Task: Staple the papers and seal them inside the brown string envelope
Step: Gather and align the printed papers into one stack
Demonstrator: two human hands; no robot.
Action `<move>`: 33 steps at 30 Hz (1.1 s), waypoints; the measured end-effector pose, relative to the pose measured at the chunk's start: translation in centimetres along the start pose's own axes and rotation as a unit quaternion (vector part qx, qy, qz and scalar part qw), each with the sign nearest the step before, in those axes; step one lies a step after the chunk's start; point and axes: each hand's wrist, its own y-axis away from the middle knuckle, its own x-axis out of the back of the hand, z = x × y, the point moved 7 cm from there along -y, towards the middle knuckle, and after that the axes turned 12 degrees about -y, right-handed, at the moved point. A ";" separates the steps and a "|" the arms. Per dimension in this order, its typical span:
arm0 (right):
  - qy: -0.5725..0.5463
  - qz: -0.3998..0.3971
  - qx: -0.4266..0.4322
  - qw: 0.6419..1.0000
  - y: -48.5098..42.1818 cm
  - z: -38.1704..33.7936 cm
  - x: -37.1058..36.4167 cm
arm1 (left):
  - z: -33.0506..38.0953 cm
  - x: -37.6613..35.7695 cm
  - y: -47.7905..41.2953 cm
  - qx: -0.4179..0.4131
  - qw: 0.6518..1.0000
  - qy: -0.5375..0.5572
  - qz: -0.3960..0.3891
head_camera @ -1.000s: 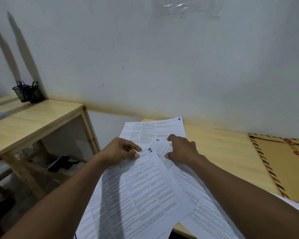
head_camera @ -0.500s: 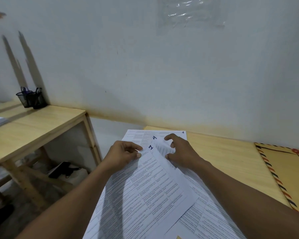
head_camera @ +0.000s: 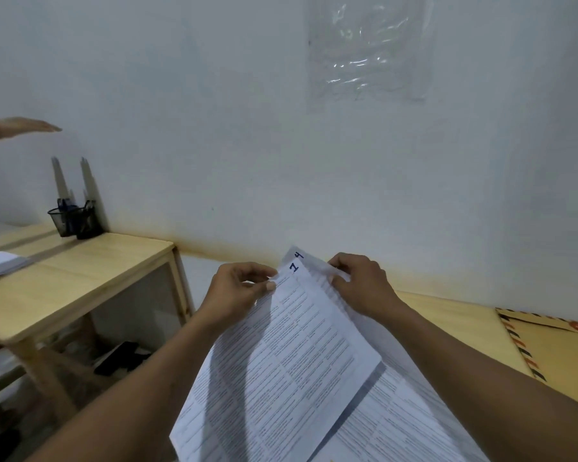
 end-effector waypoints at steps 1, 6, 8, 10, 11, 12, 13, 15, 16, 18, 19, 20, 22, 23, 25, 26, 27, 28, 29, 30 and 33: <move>-0.003 0.019 0.006 1.000 0.0 -0.2 0.5 | 0.3 0.1 0.1 -0.003 1.000 -0.001 0.000; -0.114 0.080 0.025 0.990 0.1 -1.5 2.6 | 1.6 1.2 0.1 -0.012 1.000 0.015 0.022; -0.160 0.062 0.013 0.985 -0.1 -1.7 2.3 | 2.3 2.2 -0.1 -0.016 0.999 0.022 0.042; -0.203 0.031 0.003 0.979 -0.3 -2.1 1.7 | 3.2 3.2 -0.3 -0.024 0.997 0.031 0.062; -0.225 0.016 -0.003 0.974 -0.3 -2.3 1.4 | 3.7 3.7 -0.4 -0.031 0.997 0.029 0.071; -0.247 0.003 -0.010 0.969 -0.2 -2.5 1.0 | 4.1 4.1 -0.5 -0.039 0.996 0.024 0.079; -0.268 -0.008 -0.016 0.963 -0.1 -2.8 0.8 | 4.5 4.5 -0.5 -0.048 0.995 0.015 0.085; -0.286 -0.022 -0.029 0.957 0.2 -3.4 0.5 | 5.0 5.1 -0.4 -0.061 0.994 0.001 0.095; -0.290 -0.030 -0.037 0.956 0.3 -3.6 0.3 | 5.2 5.3 -0.3 -0.065 0.993 -0.006 0.100; -0.291 -0.043 -0.050 0.954 0.5 -3.7 0.1 | 5.3 5.6 -0.1 -0.068 0.992 -0.016 0.109; -0.291 -0.047 -0.051 0.954 0.7 -3.9 0.1 | 5.4 5.6 0.0 -0.068 0.991 -0.020 0.112; -0.289 -0.049 -0.049 0.955 0.9 -4.1 0.1 | 5.5 5.7 0.2 -0.068 0.991 -0.022 0.115; -0.284 -0.053 -0.040 0.957 1.4 -4.3 0.1 | 5.9 5.5 0.4 -0.069 0.990 -0.027 0.116; -0.278 -0.050 -0.034 0.959 1.6 -4.5 0.2 | 6.1 5.4 0.5 -0.070 0.990 -0.030 0.115; -0.264 -0.034 -0.019 0.964 1.9 -4.5 0.5 | 6.4 5.0 0.6 -0.069 0.991 -0.035 0.110; -0.256 -0.025 -0.013 0.966 2.0 -4.4 0.8 | 6.5 4.8 0.7 -0.066 0.991 -0.037 0.107; -0.249 -0.019 -0.007 0.968 2.0 -4.3 1.0 | 6.5 4.7 0.7 -0.060 0.992 -0.039 0.105; -0.242 -0.015 -0.002 0.970 2.1 -4.2 1.2 | 6.4 4.5 0.8 -0.054 0.992 -0.039 0.103; -0.236 -0.012 0.003 0.972 2.2 -4.0 1.4 | 6.3 4.3 0.8 -0.048 0.993 -0.039 0.101; -0.226 -0.010 0.007 0.974 2.2 -3.9 1.5 | 6.2 4.1 0.9 -0.042 0.994 -0.036 0.095; -0.197 -0.001 0.012 0.980 2.4 -3.2 1.6 | 6.0 3.3 1.0 -0.033 0.998 -0.014 0.060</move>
